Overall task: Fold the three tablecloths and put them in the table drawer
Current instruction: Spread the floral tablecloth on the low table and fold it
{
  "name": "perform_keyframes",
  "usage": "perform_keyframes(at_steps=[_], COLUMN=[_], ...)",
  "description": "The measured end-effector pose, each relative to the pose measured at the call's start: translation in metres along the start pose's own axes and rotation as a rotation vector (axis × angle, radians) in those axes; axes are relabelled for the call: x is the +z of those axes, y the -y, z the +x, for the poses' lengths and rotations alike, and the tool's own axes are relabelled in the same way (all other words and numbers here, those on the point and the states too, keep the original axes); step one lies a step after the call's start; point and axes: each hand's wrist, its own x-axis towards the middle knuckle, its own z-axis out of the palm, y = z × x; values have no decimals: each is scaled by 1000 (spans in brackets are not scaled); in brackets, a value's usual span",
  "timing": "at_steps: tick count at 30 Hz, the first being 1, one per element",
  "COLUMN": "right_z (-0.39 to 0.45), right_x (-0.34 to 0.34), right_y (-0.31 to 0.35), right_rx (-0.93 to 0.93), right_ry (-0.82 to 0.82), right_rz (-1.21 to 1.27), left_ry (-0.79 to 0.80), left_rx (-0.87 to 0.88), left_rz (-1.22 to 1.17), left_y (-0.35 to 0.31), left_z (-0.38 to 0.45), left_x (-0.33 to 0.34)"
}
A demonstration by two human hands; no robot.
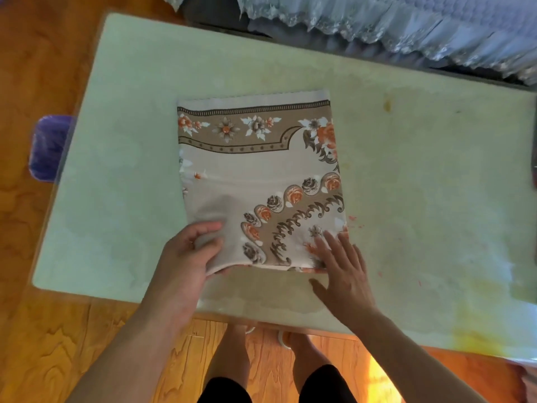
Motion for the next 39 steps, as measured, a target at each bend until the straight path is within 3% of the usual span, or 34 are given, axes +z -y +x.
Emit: perform_keyframes(at_steps=[3,5,7,10,12,14,17,19,22,25,30,34,36,39], right_z=[15,23,25,27,35,43,35,17,-6,-1,64,106,99,58], right_x=[-3,-25,-63,-144,-205,-266,-357,-410,-462,-488,-448,-323,-227,-94], right_y=[-16,-24,-22,-11,3,17,33,46,60,62,27,-43,-73,-89], right_rx=[92,144,208,151,141,164,126,71,-66,-106,119,423,666,1014], right_ry=[-227,-375,-424,-441,-426,-325,-32,158,340,406,397,400,306,133], right_rz=[89,193,252,171,161,170,252,349,509,600,748,1040,1150,1341], left_ry=[90,253,312,81,-7,-85,-75,56,399,429,143,-183,-137,117], left_rx=[45,108,221,496,602,686,780,812,685,612,604,887,859,635], left_rz=[-157,-213,-48,413,491,524,539,479,251,279,506,838,1033,1306], left_y=[-23,-37,-52,-86,-118,-158,-222,-260,-304,-335,-356,-310,-230,-45], left_z=[-2,-4,-8,-9,-11,-17,-45,-78,-117,-119,-30,67,99,108], left_x=[-1,-9,-17,-23,-26,-32,-47,-56,-63,-52,8,114,154,144])
